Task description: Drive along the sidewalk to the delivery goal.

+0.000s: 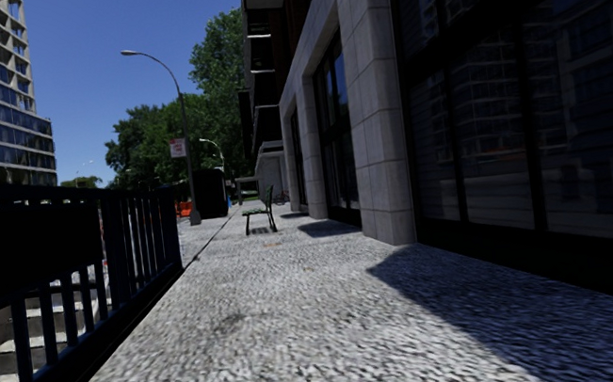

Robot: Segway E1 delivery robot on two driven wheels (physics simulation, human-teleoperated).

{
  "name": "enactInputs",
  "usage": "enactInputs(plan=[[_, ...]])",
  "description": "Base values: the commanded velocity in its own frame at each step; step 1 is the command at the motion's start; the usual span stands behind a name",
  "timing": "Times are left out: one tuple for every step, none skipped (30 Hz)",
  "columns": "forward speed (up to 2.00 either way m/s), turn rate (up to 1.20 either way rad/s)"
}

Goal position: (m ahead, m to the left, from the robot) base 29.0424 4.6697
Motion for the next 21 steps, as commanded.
enactInputs(plan=[[1.94, 0.00], [1.94, 0.00], [1.94, 0.00], [1.94, 0.00], [1.94, 0.00], [1.94, 0.00], [1.94, 0.00], [1.94, 0.00], [1.94, 0.00], [1.94, 0.00], [1.94, 0.00], [1.94, 0.00], [1.94, 0.00], [1.94, -0.02], [1.94, -0.02], [1.94, -0.13], [1.94, -0.20], [1.94, -0.21], [1.94, -0.21], [1.94, -0.21], [1.94, -0.21]])
